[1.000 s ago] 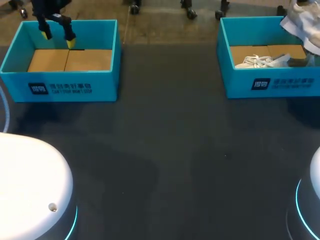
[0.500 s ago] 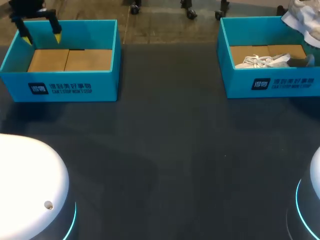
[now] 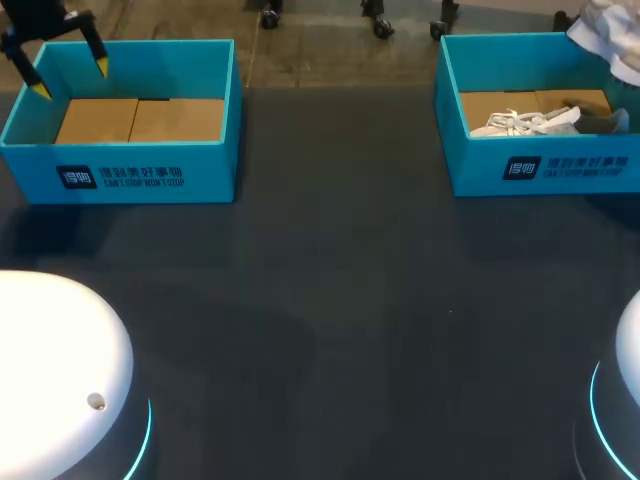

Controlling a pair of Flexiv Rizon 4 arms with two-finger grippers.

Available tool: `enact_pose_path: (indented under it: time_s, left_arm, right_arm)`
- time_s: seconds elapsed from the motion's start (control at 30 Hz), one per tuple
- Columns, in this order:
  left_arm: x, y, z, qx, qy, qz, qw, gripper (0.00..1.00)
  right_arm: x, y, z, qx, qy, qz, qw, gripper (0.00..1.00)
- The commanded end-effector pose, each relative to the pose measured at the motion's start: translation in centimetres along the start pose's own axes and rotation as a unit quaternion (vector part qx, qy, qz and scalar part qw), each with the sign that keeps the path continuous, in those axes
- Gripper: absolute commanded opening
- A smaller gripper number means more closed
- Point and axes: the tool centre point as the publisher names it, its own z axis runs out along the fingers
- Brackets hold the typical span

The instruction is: Take the shoe out of the shoebox, open the shoe tongue, remove and reinsert the insole, then place the shoe into the shoebox

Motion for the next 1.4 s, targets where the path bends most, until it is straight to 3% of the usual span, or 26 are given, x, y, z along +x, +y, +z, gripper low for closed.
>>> enact_pose_path:
  time_s: [0.03, 0.13, 0.3, 0.4, 0.43, 0.47, 0.5, 0.93, 1.1, 1.33, 1.4]
  left_arm:
    - [-0.2, 0.8, 0.1, 0.021, 0.003, -0.044, 0.999, 1.0]
    - [-0.2, 0.8, 0.1, 0.021, 0.003, -0.044, 0.999, 1.0]
    - [-0.2, 0.8, 0.1, 0.021, 0.003, -0.044, 0.999, 1.0]
    - [-0.2, 0.8, 0.1, 0.021, 0.003, -0.044, 0.999, 1.0]
    - [-0.2, 0.8, 0.1, 0.021, 0.003, -0.044, 0.999, 1.0]
    - [-0.2, 0.8, 0.1, 0.021, 0.003, -0.044, 0.999, 1.0]
    - [-0.2, 0.8, 0.1, 0.021, 0.003, -0.044, 0.999, 1.0]
    - [-0.2, 0.8, 0.1, 0.021, 0.003, -0.044, 0.999, 1.0]
    - [-0.2, 0.8, 0.1, 0.021, 0.003, -0.044, 0.999, 1.0]
    - [-0.2, 0.8, 0.1, 0.021, 0.003, -0.044, 0.999, 1.0]
    - [-0.2, 0.8, 0.1, 0.021, 0.003, -0.044, 0.999, 1.0]
  right_arm:
    - [-0.4, -0.2, -0.3, 0.0, 0.011, -0.001, 1.0, 0.0]
    - [-0.5, -1.5, 0.4, 0.006, 0.024, 0.058, 0.998, 0.0]
    - [1.0, -4.1, 0.5, 0.004, -0.006, 0.176, 0.984, 0.0]
    - [3.1, -6.2, -0.2, -0.025, -0.032, 0.305, 0.952, 0.0]
    - [3.8, -6.6, -0.3, -0.027, -0.03, 0.35, 0.936, 0.0]
    - [4.0, -6.7, -0.4, -0.028, -0.028, 0.361, 0.932, 0.0]
    - [5.2, -7.0, -0.6, -0.031, -0.019, 0.404, 0.914, 0.0]
    - [5.2, -7.0, -0.6, -0.031, -0.019, 0.404, 0.914, 0.0]
    - [4.6, -7.5, 0.7, -0.004, -0.026, 0.491, 0.871, 0.0]
    - [5.4, -7.5, 0.9, 0.017, -0.036, 0.574, 0.818, 0.0]
    - [6.0, -7.8, 0.7, 0.008, -0.036, 0.619, 0.785, 0.0]
